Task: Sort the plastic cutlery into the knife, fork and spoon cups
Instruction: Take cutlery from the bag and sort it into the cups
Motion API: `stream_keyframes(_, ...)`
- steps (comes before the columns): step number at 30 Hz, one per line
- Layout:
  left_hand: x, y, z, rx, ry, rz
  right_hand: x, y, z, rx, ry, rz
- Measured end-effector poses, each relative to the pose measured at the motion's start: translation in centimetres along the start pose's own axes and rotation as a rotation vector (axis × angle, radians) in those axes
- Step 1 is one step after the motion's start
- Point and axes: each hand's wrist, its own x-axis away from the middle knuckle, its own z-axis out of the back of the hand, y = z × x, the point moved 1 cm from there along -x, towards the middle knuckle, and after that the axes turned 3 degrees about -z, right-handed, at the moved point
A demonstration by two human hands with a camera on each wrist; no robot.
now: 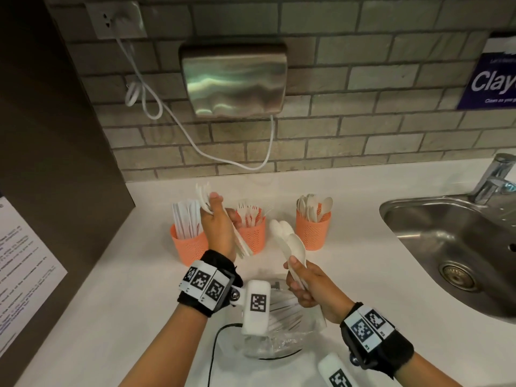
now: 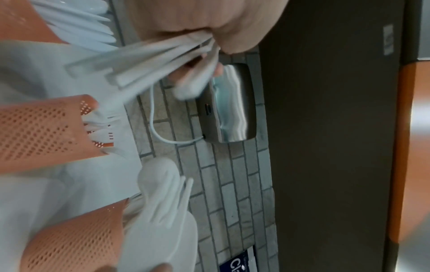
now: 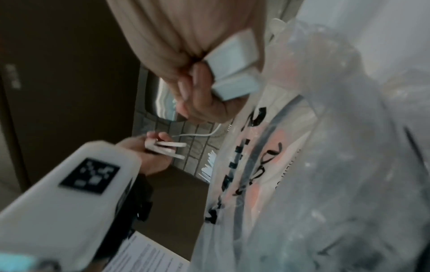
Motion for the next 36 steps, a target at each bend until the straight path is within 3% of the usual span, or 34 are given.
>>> stream_keyframes(2,0.3,-0.4,0.5,0.042,-0.054,0.123,-0.3,-0.3,0.3,-0.150,-0.034,-0.019)
stream_keyframes(5,2.1,-1.8,1.1,-0.240,-0.265,0.237,-0.5,-0.8,0.4,-0.243,-0.028,0.001)
stream_keyframes(9,5.2,-3.5,0.7,-0.403,-0.438,0.230,-0.7,-1.0,0.0,-0.180,0.053,0.057)
stream_keyframes(19,6.5,-4.6,-0.6,-0.283,-0.432,0.336,-0.5,-0.5,-1.1,0.059,0.027,0.226)
stream_keyframes(24,4.6,-4.6,-0.9,-0.457,-0.432,0.067,-0.8,-0.7,-1.0,0.012,0.048,0.195)
stream_keyframes(31,-1.2,-0.5,-1.7,-0.162,-0.307,0.168,-2.0,-1.0,0.9,0.023,0.168,0.096)
stream_keyframes(36,-5.6,2.0,-3.7,-0.029,-0.235,0.022,-2.6,-2.1,1.4,-0.018,0.128,0.085)
